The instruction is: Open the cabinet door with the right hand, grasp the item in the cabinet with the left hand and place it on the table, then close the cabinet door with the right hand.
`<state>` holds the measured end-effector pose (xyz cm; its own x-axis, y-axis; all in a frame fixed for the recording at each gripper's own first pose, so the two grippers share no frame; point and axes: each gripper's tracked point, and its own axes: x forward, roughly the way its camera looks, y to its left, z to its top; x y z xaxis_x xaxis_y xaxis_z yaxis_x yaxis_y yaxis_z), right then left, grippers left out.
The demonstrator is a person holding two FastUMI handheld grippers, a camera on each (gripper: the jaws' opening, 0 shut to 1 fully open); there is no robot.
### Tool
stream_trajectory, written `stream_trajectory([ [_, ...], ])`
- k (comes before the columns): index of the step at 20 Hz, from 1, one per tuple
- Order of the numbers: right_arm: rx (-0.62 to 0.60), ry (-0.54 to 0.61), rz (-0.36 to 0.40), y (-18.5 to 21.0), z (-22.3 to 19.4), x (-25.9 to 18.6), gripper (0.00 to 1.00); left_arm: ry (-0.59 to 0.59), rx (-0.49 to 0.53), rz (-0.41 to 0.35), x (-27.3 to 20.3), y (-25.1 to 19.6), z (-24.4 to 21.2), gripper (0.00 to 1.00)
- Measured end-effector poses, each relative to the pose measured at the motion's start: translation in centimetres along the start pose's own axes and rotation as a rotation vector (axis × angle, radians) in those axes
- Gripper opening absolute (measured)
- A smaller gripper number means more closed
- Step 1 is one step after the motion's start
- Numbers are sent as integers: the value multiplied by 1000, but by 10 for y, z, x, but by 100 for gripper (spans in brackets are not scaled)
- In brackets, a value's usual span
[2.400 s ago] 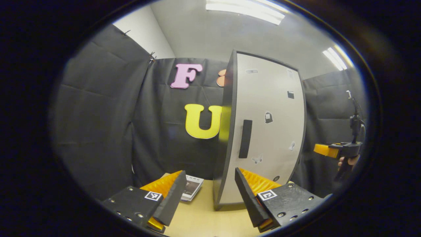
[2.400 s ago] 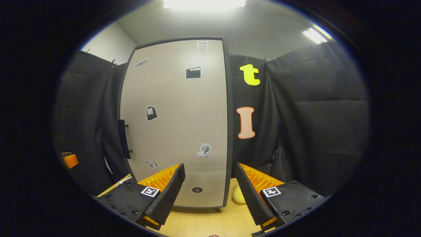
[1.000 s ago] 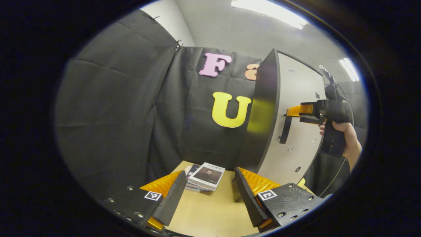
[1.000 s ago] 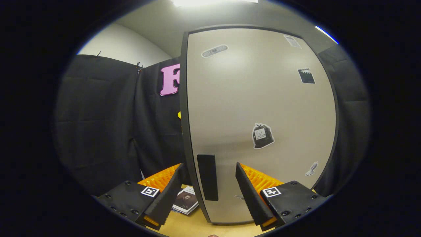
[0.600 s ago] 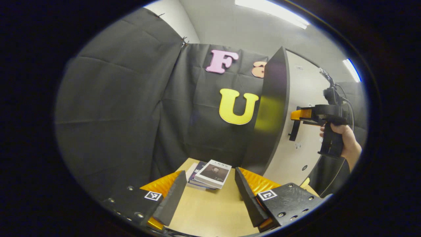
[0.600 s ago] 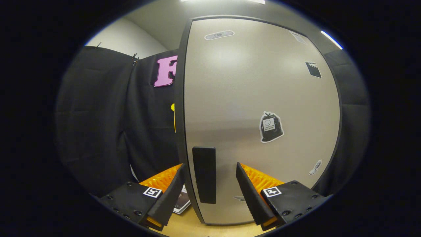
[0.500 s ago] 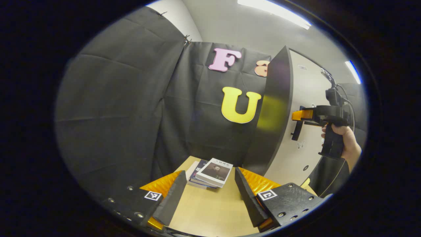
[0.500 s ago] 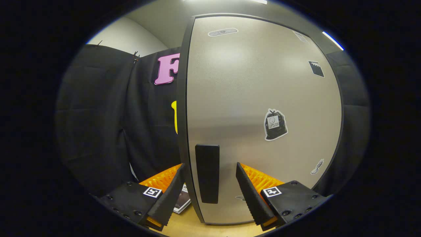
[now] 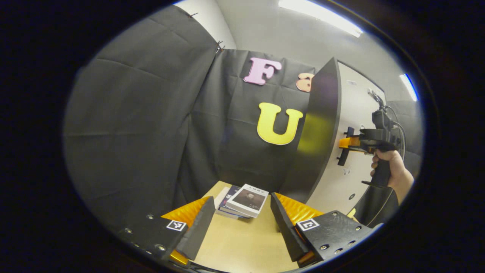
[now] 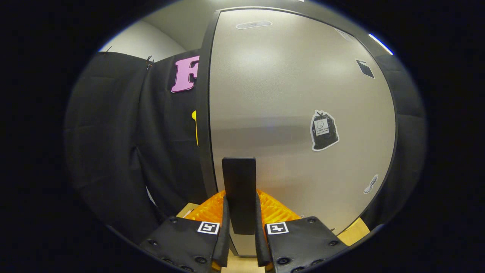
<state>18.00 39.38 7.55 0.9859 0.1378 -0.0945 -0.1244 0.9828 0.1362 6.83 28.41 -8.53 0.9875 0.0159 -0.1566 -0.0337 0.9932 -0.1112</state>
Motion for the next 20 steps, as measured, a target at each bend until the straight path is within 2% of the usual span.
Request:
stream_trajectory([
  [1,19,1,9,1,-3,0,31,4,1,-2,1,-1,-3,90],
  [4,35,10,55,3,-4,-2,22,13,3,-15,1,-6,-4,90],
  [6,6,14,82,2,-4,-5,17,27,-10,-30,3,-12,-10,90],
  [10,-10,-9,112,4,-4,-17,17,52,-11,-62,3,-17,-10,89],
  [15,-8,-6,169,1,-8,-40,17,59,25,-109,12,-49,-14,89],
  [20,2,14,199,-3,-10,-60,17,74,-28,-144,4,-69,-15,90],
])
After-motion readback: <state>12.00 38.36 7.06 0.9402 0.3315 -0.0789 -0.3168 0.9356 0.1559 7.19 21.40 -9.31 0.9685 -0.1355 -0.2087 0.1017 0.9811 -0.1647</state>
